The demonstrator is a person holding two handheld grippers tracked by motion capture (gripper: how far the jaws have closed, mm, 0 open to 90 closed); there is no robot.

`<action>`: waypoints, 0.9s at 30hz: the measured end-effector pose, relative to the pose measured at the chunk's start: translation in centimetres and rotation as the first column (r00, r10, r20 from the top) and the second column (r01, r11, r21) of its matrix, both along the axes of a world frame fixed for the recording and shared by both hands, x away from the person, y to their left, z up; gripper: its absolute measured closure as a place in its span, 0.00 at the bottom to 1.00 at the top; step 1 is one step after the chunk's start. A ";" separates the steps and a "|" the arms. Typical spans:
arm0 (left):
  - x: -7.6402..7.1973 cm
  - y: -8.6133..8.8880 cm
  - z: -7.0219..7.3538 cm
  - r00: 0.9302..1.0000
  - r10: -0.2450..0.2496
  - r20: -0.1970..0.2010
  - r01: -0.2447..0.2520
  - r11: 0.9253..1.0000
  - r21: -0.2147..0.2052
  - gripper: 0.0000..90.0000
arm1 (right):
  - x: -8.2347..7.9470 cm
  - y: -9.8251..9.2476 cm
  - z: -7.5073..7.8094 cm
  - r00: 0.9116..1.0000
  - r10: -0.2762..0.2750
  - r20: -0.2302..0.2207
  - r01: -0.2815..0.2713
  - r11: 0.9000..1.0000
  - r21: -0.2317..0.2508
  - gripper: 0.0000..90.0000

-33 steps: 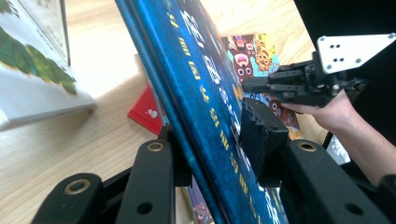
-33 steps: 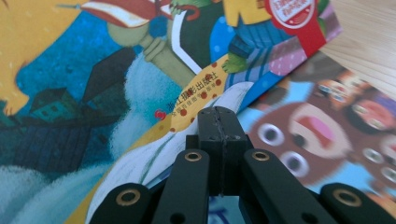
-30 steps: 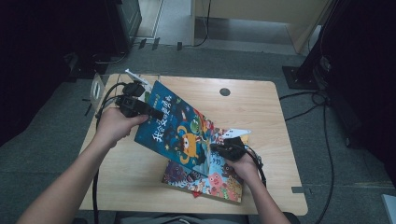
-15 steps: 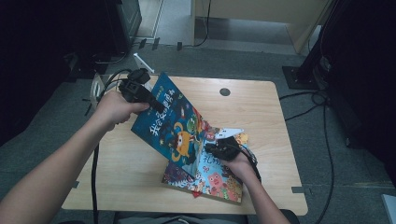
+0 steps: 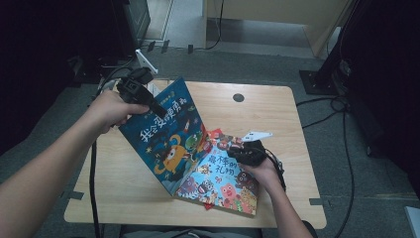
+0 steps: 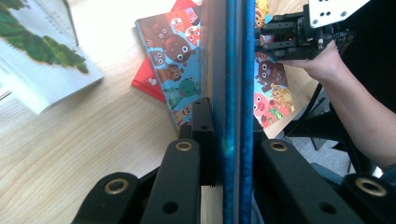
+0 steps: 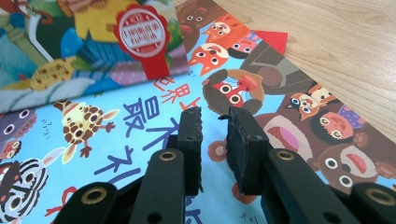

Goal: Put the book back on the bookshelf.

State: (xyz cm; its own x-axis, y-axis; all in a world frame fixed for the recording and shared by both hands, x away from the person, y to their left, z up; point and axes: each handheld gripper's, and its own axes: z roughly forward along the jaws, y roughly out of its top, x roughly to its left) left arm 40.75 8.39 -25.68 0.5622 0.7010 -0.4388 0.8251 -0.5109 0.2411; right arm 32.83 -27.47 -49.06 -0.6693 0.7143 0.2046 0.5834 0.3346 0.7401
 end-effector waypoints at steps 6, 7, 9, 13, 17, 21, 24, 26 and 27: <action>-0.6 2.1 1.1 1.000 0.029 -0.004 -0.029 0.997 -0.064 0.92 | 0.1 0.4 -0.2 1.000 0.017 0.010 -0.017 1.000 -0.007 0.76; -0.7 2.6 1.1 0.999 0.036 -0.006 -0.037 0.996 -0.075 0.92 | 0.1 0.5 -0.3 1.000 0.021 0.014 -0.020 1.000 -0.014 0.73; -0.9 3.5 1.3 0.998 0.056 -0.016 -0.058 0.993 -0.102 0.92 | 0.1 0.5 -0.4 1.000 0.014 0.025 -0.013 0.999 -0.029 0.69; -1.5 5.4 1.4 0.995 0.095 -0.022 -0.098 0.987 -0.131 0.92 | 0.3 0.6 -0.5 1.000 0.004 0.022 -0.003 0.999 -0.036 0.64; -2.2 7.4 1.4 0.991 0.135 -0.018 -0.136 0.982 -0.134 0.91 | 0.4 0.7 -0.7 0.999 0.006 0.032 -0.005 0.999 -0.049 0.61; -2.7 9.4 1.3 0.984 0.179 -0.014 -0.179 0.976 -0.124 0.91 | 0.4 0.8 -0.8 0.999 0.012 0.042 -0.009 0.998 -0.064 0.59; -3.2 11.0 1.1 0.977 0.214 -0.016 -0.214 0.968 -0.131 0.91 | 0.5 0.7 -0.8 0.999 0.007 0.045 -0.004 0.998 -0.063 0.58; -3.5 11.8 0.9 0.973 0.228 -0.018 -0.229 0.964 -0.133 0.91 | 0.6 0.6 -0.8 0.999 0.002 0.052 0.001 0.998 -0.062 0.58; -3.7 12.1 0.9 0.972 0.234 -0.020 -0.235 0.963 -0.134 0.91 | 0.6 0.6 -0.8 0.999 0.002 0.052 0.001 0.998 -0.062 0.58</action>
State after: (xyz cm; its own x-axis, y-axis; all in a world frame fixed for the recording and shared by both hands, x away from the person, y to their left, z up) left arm 37.09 20.46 -24.82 0.3871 0.7472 -0.5402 0.9191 -0.2657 0.2911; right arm 33.41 -26.85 -49.90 -0.6783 0.7242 0.1241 0.5441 0.3815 0.7473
